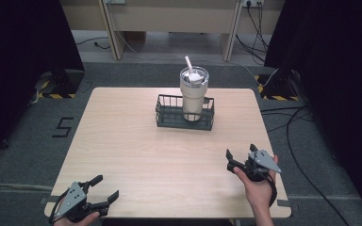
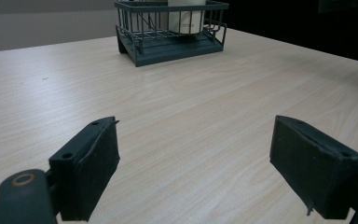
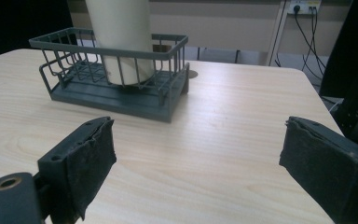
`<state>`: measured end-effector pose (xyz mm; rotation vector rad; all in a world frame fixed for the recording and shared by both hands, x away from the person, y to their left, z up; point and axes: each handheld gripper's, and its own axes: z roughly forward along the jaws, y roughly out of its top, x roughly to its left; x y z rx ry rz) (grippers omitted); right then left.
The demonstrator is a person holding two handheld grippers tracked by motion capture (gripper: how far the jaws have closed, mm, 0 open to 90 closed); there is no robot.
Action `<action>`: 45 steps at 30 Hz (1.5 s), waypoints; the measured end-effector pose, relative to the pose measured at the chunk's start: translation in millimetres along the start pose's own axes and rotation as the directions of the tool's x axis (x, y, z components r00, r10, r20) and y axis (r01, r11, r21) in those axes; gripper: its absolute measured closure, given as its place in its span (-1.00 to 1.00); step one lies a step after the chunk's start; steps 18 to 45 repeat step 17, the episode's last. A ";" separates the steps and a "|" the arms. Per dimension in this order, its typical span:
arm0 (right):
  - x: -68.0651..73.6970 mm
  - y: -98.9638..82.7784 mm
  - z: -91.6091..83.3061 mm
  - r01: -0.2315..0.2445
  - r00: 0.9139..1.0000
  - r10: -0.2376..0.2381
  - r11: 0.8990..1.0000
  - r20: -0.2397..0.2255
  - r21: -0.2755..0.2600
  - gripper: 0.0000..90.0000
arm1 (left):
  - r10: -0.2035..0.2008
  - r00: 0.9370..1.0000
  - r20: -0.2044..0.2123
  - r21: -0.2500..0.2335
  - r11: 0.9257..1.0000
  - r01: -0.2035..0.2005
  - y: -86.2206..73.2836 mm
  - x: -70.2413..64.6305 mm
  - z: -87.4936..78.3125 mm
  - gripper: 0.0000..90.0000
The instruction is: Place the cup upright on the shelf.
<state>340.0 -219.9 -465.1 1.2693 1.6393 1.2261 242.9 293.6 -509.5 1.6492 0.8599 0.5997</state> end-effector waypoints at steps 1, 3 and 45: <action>-1.4 -1.3 -1.8 0.006 1.000 -0.006 1.000 0.005 -0.001 -0.78 | 0.000 1.000 -0.001 0.000 1.000 0.000 0.0 0.0 0.0 -0.67; -2.6 -3.5 -5.1 -0.003 1.000 0.003 1.000 0.009 0.003 -0.78 | 0.000 1.000 -0.002 0.000 1.000 0.000 0.0 0.1 -0.1 -0.67; -5.1 -8.3 -19.5 0.015 0.999 -0.016 1.000 -0.047 -0.023 -0.77 | 0.001 1.000 -0.002 0.000 1.000 -0.001 0.5 0.2 0.7 -0.67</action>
